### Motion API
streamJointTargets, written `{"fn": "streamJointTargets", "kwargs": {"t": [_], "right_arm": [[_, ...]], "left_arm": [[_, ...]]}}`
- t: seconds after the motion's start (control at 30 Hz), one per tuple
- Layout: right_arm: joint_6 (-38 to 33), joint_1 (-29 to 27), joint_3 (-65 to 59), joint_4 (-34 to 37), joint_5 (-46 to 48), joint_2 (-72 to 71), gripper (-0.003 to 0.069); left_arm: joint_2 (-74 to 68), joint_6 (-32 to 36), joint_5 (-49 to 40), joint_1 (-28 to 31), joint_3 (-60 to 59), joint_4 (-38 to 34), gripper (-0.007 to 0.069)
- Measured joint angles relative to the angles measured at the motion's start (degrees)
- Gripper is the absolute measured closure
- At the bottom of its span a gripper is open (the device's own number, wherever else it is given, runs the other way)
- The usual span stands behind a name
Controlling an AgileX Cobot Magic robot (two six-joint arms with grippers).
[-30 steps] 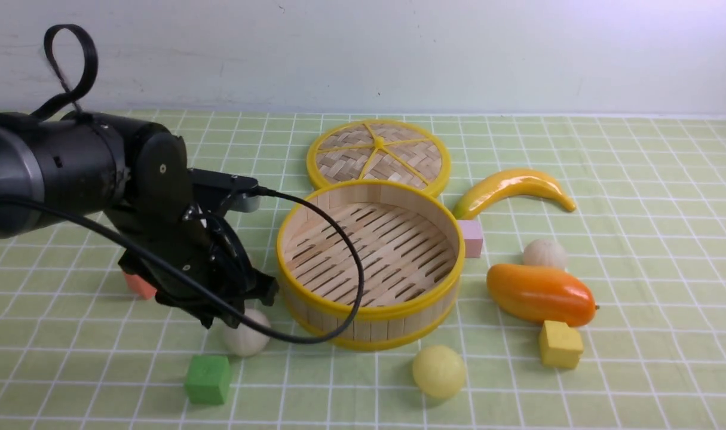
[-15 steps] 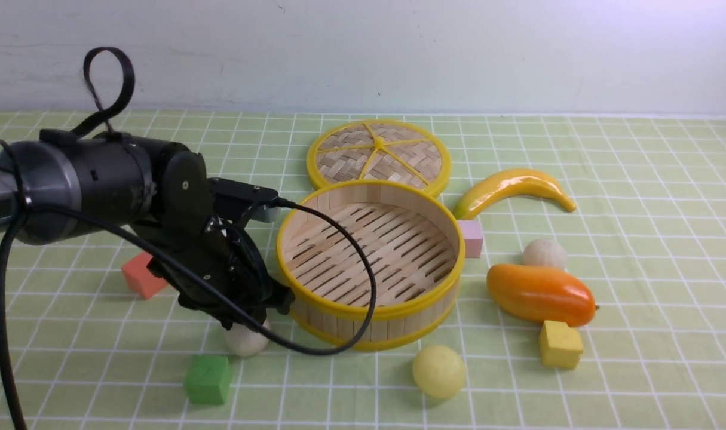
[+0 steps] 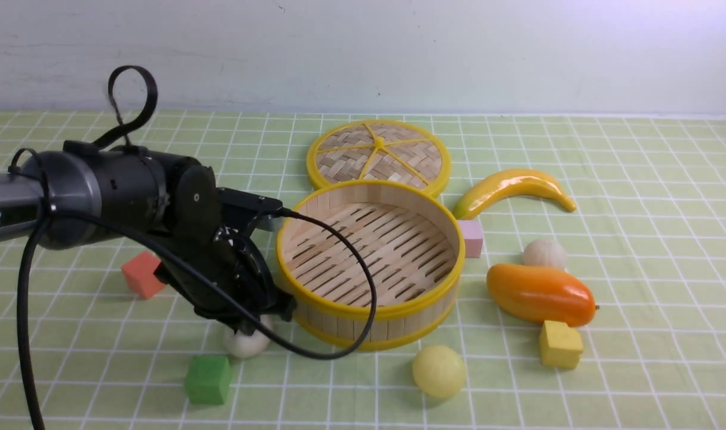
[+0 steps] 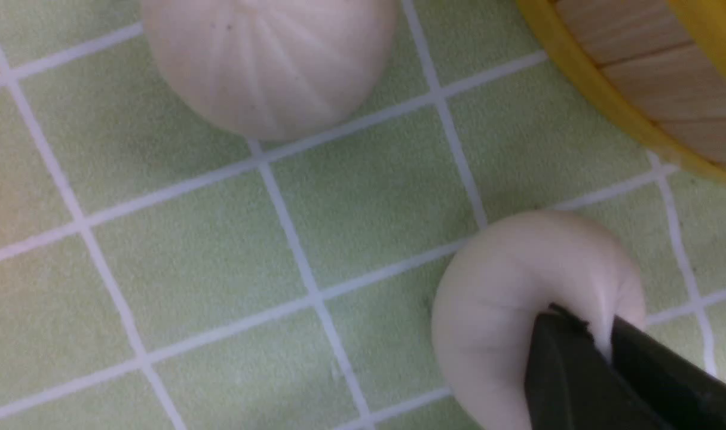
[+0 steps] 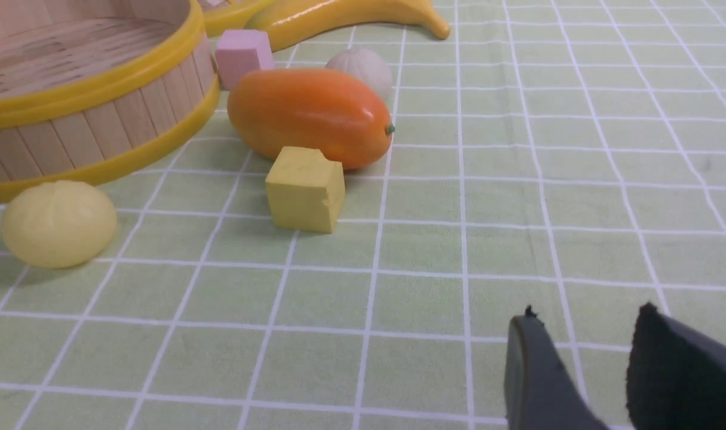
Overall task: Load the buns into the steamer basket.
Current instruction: Use the left arm to grab a steamed stuffed bun, then use the left arm to put the steamed stuffed bun into the steamer, then use the left arm to grab a steamed stuffed bun
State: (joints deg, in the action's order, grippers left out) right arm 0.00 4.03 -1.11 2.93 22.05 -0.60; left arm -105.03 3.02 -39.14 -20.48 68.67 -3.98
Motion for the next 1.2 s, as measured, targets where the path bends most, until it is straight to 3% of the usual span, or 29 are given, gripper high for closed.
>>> {"fn": "streamJointTargets", "kwargs": {"t": [0.17, 0.33, 0.6, 0.83, 0.93, 0.97, 1.1, 1.2], "right_arm": [[0.0, 0.0, 0.0, 0.0, 0.0, 0.0, 0.042], [0.0, 0.0, 0.0, 0.0, 0.0, 0.0, 0.042], [0.0, 0.0, 0.0, 0.0, 0.0, 0.0, 0.042], [0.0, 0.0, 0.0, 0.0, 0.0, 0.0, 0.042], [0.0, 0.0, 0.0, 0.0, 0.0, 0.0, 0.042], [0.0, 0.0, 0.0, 0.0, 0.0, 0.0, 0.042], [0.0, 0.0, 0.0, 0.0, 0.0, 0.0, 0.042], [0.0, 0.0, 0.0, 0.0, 0.0, 0.0, 0.042]], "left_arm": [[7.3, -0.5, -3.2, -0.4, -0.1, -0.4, 0.0633], [13.5, 2.1, 0.2, -4.0, 1.6, -2.8, 0.0633], [2.1, 3.5, 2.1, -7.3, 11.5, -3.9, 0.0629], [-9.8, 3.3, -4.6, -7.3, 20.3, -3.7, 0.0495], [-11.1, 2.8, -7.8, -7.3, 23.6, -3.5, 0.0387], [-10.8, 1.4, -11.0, -7.3, 26.0, -3.0, 0.0312], [-7.5, -2.3, -16.8, -7.3, 28.6, 1.2, 0.0244], [-2.5, -4.9, -18.8, -6.0, 28.2, 7.8, 0.0262]]}}
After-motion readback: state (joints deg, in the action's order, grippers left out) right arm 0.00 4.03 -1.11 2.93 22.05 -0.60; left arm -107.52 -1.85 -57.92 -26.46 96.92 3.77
